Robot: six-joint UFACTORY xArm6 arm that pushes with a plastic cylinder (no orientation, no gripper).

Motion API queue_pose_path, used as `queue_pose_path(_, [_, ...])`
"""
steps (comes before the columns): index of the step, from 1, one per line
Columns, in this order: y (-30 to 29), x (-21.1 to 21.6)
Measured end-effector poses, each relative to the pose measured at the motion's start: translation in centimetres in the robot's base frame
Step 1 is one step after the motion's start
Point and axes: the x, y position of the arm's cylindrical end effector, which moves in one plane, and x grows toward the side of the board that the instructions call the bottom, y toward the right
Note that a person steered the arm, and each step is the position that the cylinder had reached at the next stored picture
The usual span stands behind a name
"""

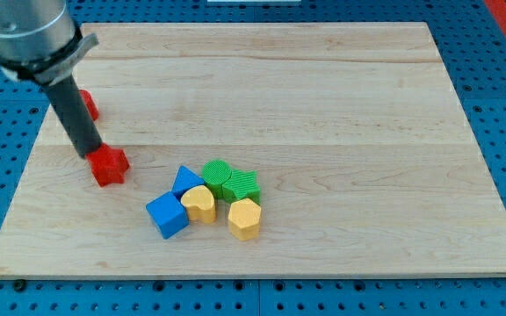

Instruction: Push the yellow hexagon into the green star

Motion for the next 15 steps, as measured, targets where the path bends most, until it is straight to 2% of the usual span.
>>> queue_pose_path(1, [0.0,3.8])
queue_pose_path(3, [1.7,8.3])
queue_pose_path(5, [9.5,8.4])
queue_pose_path(7, [14.8,10.2])
queue_pose_path(9, [15.8,11.3])
queue_pose_path(10, [16.9,14.1])
queue_pose_path(13, [24.4,13.3])
queue_pose_path(15, [23.4,11.0])
